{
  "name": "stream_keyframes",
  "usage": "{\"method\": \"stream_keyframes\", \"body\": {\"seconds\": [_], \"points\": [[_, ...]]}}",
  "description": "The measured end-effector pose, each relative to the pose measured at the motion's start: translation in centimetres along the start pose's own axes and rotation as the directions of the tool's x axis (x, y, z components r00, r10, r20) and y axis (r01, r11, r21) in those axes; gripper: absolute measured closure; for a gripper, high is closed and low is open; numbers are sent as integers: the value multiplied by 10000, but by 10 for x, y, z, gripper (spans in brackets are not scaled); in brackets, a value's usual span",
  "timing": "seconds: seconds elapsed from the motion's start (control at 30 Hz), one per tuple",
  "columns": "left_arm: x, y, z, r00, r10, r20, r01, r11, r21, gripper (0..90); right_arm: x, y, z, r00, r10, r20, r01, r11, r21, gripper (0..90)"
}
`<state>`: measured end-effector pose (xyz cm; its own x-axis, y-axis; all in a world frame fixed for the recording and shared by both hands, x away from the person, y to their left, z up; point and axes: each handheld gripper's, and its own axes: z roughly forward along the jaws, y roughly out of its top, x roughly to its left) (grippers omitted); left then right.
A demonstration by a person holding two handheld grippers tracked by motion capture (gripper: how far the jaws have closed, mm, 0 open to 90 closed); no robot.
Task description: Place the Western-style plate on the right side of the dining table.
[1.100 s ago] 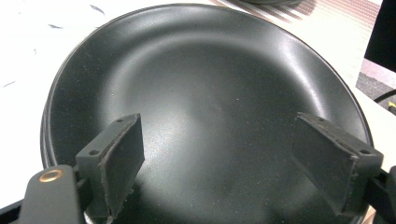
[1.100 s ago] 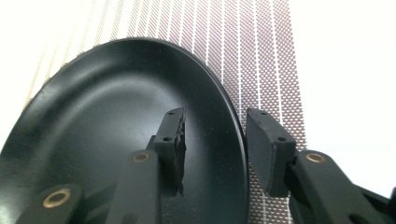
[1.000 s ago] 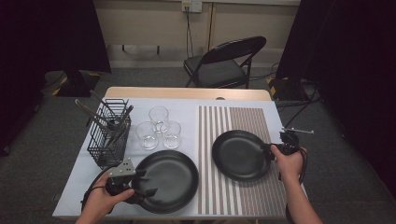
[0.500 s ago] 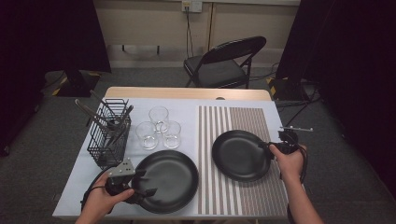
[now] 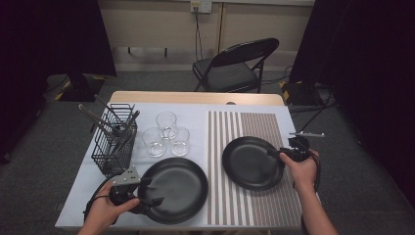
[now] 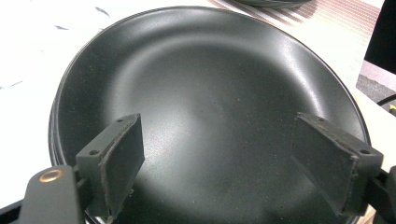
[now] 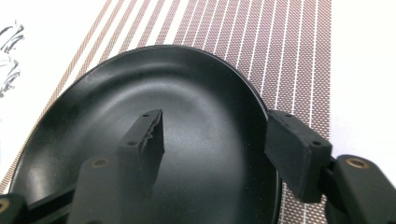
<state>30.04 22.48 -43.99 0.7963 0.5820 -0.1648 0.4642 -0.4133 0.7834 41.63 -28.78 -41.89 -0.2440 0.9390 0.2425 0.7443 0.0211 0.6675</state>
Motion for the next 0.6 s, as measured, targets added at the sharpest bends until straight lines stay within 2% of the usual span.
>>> {"method": "stream_keyframes", "body": {"seconds": [0.17, 0.47, 0.6], "points": [[0, 0, -1, 10000, 0, -21, 0, 10000, 13, 169, 4, -1, 1, 9997, -205, -145, 204, 9997, -110, 333], [1, 0, -1, 10000, -4, -43, 4, 10000, 44, 169, 11, -1, 3, 9973, -639, -354, 640, 9979, 16, 291], [1, -1, -2, 9999, 62, -89, -61, 10000, 60, 170, 13, -1, 4, 9968, -640, -475, 641, 9979, 11, 288]]}}
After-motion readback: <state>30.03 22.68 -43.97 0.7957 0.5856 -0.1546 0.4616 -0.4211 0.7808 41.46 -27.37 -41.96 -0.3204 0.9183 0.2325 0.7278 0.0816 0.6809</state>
